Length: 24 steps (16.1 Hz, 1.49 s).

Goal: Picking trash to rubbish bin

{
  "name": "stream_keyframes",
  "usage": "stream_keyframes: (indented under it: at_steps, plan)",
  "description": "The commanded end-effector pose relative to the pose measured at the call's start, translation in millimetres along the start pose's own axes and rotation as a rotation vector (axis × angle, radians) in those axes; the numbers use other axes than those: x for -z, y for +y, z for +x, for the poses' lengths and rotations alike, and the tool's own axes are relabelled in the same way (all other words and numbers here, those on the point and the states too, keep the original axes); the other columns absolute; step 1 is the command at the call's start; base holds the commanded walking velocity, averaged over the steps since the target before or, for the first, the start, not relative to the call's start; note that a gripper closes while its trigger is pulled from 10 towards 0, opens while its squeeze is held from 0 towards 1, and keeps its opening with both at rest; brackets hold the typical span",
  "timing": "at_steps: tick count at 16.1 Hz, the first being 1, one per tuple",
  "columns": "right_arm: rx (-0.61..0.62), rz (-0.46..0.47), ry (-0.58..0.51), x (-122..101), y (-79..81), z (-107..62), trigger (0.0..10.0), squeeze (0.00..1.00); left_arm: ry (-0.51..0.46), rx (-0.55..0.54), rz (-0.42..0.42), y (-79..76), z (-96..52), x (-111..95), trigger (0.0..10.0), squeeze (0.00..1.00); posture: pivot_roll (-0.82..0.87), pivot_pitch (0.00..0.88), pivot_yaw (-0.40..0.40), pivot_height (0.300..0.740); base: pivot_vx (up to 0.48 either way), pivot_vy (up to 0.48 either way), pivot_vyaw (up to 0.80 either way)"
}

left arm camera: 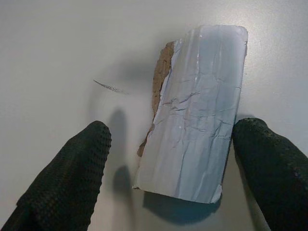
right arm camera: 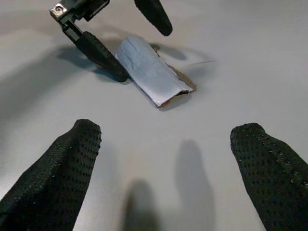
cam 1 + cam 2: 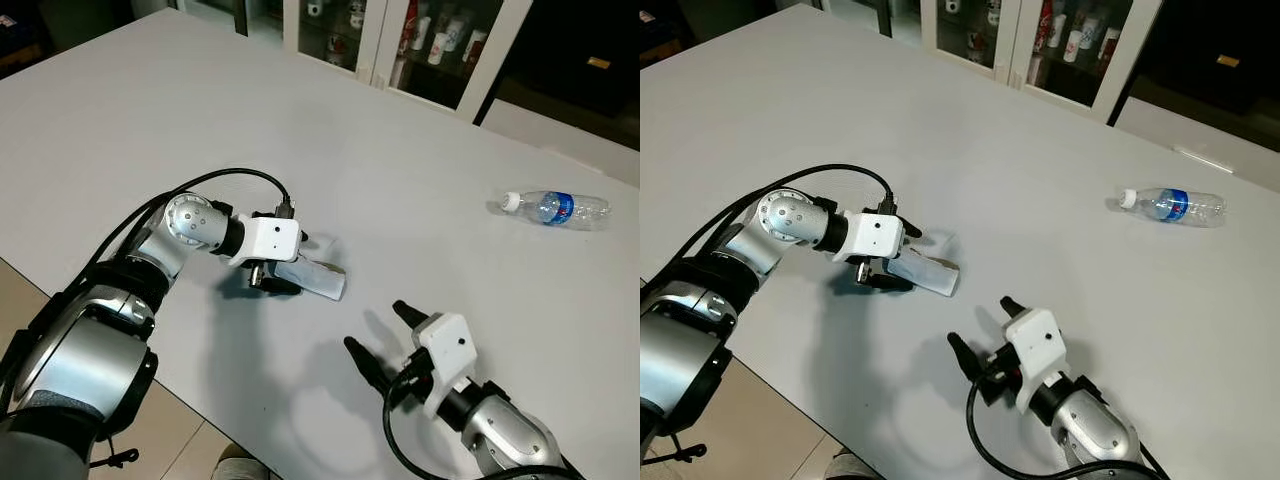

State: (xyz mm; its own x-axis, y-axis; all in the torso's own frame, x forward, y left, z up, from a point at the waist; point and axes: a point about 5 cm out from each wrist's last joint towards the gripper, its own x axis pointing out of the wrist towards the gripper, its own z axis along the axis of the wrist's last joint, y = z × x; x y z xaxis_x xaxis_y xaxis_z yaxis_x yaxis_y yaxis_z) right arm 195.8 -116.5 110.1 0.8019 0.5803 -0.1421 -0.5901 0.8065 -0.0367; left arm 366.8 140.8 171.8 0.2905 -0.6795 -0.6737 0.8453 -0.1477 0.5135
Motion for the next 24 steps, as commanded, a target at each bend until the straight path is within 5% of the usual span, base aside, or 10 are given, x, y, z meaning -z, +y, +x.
stream_keyframes:
  at_steps: [1, 3, 4, 5, 12, 24]
  plan:
    - [-0.017, 0.005, -0.001, -2, 2.4, -2.2, 10.0, 0.0, 0.093, 0.06, -0.021, -10.8, 6.3, 12, 10.0, 0.0, 0.23, 0.167, -0.042, 0.74, 0.0, 0.0, 0.0]
    - [-0.024, 0.013, 0.004, -1, 4.1, -3.5, 10.0, 0.0, 0.071, 0.083, -0.056, -15.6, 9.5, 13, 9.3, 0.0, 0.23, 0.173, -0.042, 0.74, 0.0, 0.0, 0.0]
    - [-0.025, 0.015, 0.005, -1, 4.9, -4.2, 10.0, 0.0, 0.077, 0.098, -0.053, -19.2, 10.6, 15, 2.8, 0.0, 0.22, 0.176, -0.043, 0.74, 0.0, 0.0, 0.0]
    - [-0.027, 0.017, 0.007, -1, 5.7, -4.8, 10.0, 0.0, 0.069, 0.119, -0.08, -23.8, 12.1, 18, 0.0, 0.0, 0.22, 0.178, -0.044, 0.74, 0.0, 0.0, 0.0]
    - [-0.041, 0.031, 0.014, -1, 9.0, -6.1, 10.0, 0.0, 0.04, 0.276, -0.188, -50.7, 15.9, 30, 0.0, 0.0, 0.22, 0.181, -0.045, 0.74, 0.0, 0.0, 0.0]
    - [-0.036, 0.026, 0.015, -1, 6.6, -5.3, 10.0, 0.0, 0.019, 0.299, -0.24, -54.6, 13.7, 33, 0.0, 0.0, 0.22, 0.169, -0.045, 0.74, 0.0, 0.0, 0.0]
